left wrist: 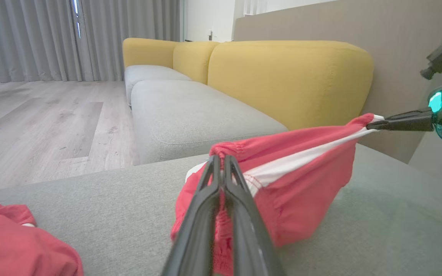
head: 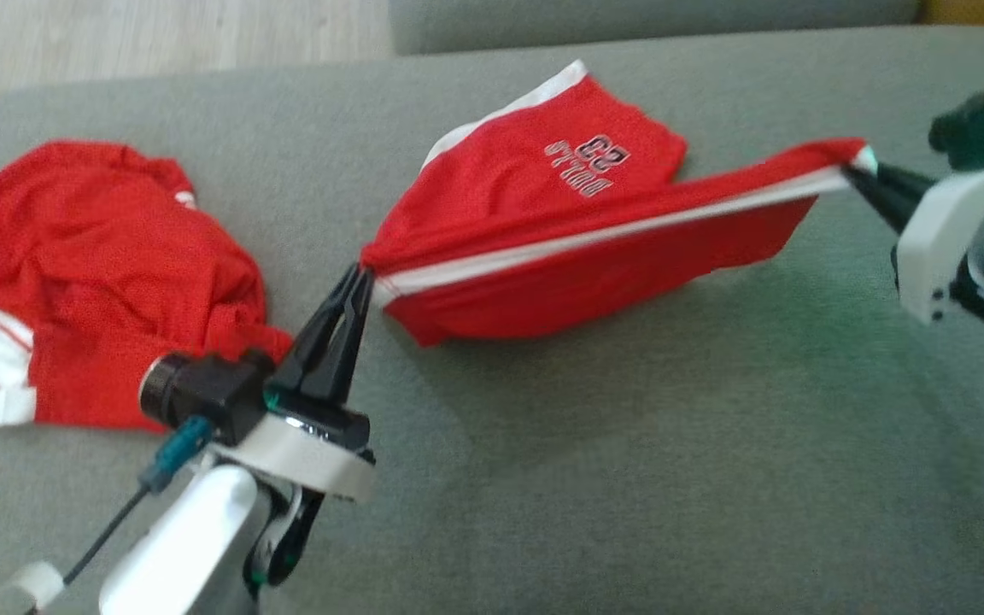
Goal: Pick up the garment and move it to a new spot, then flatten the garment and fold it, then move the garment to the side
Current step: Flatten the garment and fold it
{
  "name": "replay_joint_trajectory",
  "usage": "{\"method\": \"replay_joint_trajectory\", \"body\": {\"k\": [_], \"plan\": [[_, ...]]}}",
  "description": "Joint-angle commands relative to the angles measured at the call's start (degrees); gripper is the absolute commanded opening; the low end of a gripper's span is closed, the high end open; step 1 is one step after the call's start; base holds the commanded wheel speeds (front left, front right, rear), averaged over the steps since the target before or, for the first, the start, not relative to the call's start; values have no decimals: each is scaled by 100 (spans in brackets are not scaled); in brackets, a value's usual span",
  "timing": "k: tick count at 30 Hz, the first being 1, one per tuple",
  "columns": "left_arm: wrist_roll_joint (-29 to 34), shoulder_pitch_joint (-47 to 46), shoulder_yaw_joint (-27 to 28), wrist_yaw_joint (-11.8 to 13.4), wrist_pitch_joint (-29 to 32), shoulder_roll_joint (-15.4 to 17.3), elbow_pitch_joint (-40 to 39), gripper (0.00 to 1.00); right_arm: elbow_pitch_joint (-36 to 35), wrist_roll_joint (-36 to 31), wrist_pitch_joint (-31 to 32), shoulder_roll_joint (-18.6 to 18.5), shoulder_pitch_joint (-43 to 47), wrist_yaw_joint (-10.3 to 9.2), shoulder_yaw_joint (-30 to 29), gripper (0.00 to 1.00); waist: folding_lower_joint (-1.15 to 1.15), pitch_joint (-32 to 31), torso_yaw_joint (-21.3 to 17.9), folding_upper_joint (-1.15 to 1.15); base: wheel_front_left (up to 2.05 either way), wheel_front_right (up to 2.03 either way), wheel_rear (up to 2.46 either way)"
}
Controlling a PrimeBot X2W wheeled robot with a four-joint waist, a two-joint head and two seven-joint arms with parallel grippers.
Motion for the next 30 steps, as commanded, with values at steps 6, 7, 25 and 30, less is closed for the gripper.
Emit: {"method": "replay_joint_trajectory", "body": {"k": [6, 7, 25, 30], "plan": [[41, -762, 349, -34, -48, 1, 312, 0, 418, -393, 23, 74, -735, -8, -198, 0, -1, 708, 607, 0, 0, 0, 0], [40, -837, 345, -48, -57, -39, 373, 0, 479, -433, 37, 108, -839, -8, -185, 0, -1, 781, 680, 0, 0, 0, 0], [244, -2158, 24, -542, -348, -939, 1724, 0, 1635, -806, 317, 351, -2324, -8, 396, 0, -1, 1852, 1741, 0, 0, 0, 0], [294, -2310, -10, -635, -391, -1091, 1968, 0, 1812, -812, 243, 375, -2509, -8, 541, 0, -1, 1943, 1827, 0, 0, 0, 0]]}}
